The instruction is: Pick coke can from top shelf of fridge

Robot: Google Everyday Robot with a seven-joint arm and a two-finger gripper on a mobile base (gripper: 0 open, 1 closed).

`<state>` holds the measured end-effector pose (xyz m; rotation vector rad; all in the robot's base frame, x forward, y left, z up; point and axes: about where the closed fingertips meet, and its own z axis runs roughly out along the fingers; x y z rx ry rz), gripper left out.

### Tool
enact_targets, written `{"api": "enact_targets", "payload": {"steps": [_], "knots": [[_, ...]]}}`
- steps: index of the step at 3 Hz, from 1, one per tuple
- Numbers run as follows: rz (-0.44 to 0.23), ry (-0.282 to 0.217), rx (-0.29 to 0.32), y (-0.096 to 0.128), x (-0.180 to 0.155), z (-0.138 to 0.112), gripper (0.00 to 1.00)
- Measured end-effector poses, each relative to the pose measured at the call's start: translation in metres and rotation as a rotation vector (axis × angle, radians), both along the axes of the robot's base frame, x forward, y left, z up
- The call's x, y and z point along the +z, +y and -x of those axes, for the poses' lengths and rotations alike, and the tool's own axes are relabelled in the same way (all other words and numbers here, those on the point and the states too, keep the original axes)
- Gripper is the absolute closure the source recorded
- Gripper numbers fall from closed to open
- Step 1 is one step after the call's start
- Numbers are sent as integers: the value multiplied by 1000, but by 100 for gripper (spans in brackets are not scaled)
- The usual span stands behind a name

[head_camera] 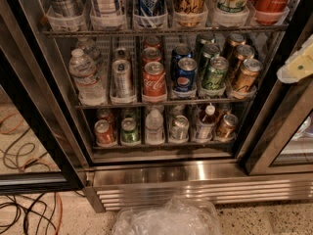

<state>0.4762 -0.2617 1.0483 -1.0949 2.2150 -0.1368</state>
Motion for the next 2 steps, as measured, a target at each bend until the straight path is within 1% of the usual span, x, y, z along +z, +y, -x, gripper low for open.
{"api": "enact_targets", "payload": {"steps": [1,2], "knots": [[-143,-76,10,27,13,6,0],[-271,-108,32,48,24,15,0]]}}
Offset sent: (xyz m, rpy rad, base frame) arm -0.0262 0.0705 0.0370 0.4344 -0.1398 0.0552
